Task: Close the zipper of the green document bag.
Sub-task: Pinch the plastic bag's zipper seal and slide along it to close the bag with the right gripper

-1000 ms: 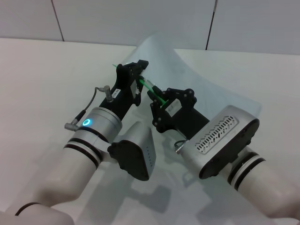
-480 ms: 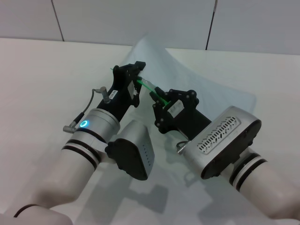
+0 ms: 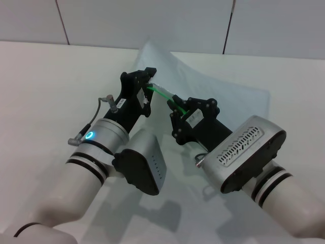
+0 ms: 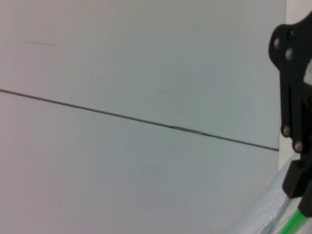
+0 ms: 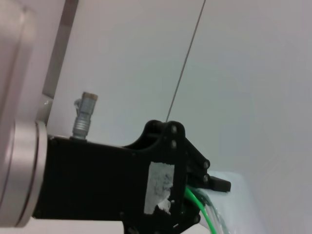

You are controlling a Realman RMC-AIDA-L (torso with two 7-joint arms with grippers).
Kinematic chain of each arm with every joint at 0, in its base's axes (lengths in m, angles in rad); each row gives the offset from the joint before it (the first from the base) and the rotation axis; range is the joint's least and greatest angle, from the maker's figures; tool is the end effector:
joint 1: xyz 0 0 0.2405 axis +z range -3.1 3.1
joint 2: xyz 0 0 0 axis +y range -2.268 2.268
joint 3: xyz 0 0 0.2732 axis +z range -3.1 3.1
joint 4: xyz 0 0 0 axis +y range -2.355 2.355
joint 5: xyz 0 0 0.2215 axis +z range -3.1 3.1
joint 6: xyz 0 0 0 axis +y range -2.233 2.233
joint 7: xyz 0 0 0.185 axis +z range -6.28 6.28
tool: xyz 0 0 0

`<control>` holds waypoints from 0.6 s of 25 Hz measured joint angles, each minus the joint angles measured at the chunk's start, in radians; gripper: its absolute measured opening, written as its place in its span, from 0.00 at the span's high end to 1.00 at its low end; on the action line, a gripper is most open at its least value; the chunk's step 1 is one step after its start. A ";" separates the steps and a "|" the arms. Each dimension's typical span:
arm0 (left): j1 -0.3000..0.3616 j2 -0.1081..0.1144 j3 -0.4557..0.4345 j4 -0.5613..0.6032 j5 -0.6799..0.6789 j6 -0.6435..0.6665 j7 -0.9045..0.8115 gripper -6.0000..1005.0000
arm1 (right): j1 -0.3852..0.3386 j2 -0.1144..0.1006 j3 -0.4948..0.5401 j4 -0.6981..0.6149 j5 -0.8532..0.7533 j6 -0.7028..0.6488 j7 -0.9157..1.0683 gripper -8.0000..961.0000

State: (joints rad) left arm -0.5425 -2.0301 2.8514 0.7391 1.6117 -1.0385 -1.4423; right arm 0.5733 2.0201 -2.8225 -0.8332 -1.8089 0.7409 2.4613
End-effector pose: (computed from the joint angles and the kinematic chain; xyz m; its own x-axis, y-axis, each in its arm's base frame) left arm -0.2127 0.3790 -0.1278 0.8193 -0.3431 -0.4593 -0.5155 -0.0904 -0.8521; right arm 0.1767 0.3576 -0.1825 0.9078 0.0813 -0.4115 -0.2784 -0.6172 -0.7359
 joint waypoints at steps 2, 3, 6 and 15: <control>0.001 0.001 0.000 0.002 0.000 0.000 -0.005 0.94 | -0.001 0.000 0.000 0.000 0.001 0.000 0.000 0.92; 0.001 0.002 0.001 0.003 0.001 0.000 -0.007 0.94 | -0.001 0.000 0.000 0.001 0.002 0.000 0.000 0.92; 0.001 0.002 0.003 0.004 0.000 0.000 -0.008 0.94 | -0.001 0.000 0.000 0.003 0.003 0.000 0.000 0.92; 0.002 0.007 0.006 0.008 0.007 0.001 -0.023 0.94 | -0.011 0.000 0.001 0.011 0.005 0.001 0.001 0.92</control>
State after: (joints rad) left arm -0.5408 -2.0232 2.8579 0.7470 1.6184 -1.0372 -1.4657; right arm 0.5627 2.0201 -2.8217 -0.8223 -1.8042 0.7415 2.4621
